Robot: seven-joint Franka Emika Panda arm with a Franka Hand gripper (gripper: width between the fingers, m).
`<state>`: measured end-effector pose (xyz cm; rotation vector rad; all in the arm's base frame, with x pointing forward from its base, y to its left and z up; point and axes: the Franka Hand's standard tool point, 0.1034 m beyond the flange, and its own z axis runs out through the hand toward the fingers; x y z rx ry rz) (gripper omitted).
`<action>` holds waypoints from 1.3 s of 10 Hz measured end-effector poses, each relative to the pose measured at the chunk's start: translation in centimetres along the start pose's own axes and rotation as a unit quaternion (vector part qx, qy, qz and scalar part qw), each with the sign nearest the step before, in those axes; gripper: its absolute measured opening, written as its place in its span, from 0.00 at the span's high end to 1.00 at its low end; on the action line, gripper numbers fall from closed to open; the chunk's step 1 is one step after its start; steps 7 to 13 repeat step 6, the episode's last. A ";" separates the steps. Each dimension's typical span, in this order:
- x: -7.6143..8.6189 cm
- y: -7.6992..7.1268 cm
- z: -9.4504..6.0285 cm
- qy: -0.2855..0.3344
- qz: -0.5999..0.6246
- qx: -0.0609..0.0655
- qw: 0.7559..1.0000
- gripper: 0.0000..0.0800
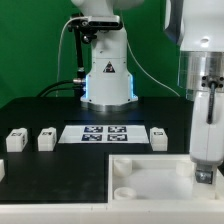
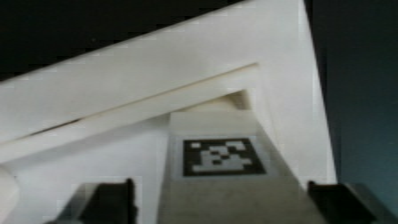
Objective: Assemble one leg
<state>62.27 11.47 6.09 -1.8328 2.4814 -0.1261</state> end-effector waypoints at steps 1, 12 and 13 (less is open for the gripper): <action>0.0 0.0 0.0 0.000 0.000 0.000 1.000 0.24; -2.0 1.4 -2.7 -0.031 -0.048 0.037 0.998 0.19; -2.0 1.4 -2.7 -0.031 -0.048 0.037 0.998 0.19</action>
Offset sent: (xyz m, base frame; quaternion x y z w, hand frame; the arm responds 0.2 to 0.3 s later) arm -0.0472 0.0269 0.0184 0.0548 -0.0736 -0.0835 0.9923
